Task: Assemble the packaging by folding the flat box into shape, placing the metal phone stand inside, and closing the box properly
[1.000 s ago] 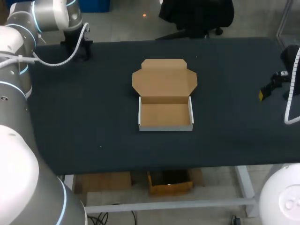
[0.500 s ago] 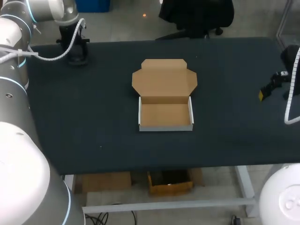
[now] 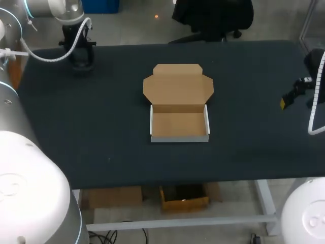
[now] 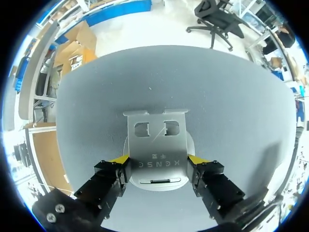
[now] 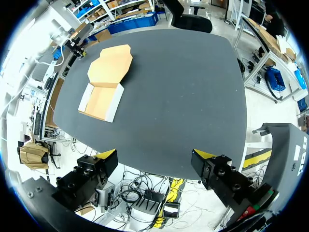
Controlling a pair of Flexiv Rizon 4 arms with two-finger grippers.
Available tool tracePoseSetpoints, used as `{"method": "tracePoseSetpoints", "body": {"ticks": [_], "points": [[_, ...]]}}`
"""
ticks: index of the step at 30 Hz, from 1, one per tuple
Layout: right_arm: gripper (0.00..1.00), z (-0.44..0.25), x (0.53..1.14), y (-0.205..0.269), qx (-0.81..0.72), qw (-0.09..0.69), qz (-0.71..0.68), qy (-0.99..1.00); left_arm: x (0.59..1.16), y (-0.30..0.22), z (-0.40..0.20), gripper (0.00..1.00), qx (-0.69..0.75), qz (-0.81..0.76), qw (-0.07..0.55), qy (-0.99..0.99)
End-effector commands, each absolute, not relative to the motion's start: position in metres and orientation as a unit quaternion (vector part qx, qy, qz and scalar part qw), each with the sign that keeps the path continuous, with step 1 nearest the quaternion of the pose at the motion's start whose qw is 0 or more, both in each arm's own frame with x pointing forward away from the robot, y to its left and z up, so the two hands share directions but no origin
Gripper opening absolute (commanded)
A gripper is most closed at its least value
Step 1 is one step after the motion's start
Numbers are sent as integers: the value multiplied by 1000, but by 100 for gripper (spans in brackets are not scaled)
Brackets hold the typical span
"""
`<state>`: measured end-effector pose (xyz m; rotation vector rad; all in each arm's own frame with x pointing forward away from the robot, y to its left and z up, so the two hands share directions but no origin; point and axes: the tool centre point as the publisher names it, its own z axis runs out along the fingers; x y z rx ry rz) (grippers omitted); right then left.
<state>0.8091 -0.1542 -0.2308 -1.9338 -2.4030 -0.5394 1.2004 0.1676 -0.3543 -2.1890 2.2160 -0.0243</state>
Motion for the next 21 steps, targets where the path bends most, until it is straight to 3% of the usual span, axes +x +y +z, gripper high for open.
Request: {"method": "tracePoseSetpoints", "body": {"ticks": [1, 14, 21], "points": [[100, -229, 809, -155, -617, 7, -171, -768, 1148, 163, -338, 0, -695, -74, 86, 710], [100, -221, 818, -161, -429, -62, -322, -842, 1100, 141, -319, 0, -657, -118, 109, 736], [100, -223, 819, -162, -307, -63, -393, -864, 1075, 118, -306, 0, -628, -138, 115, 757]]}}
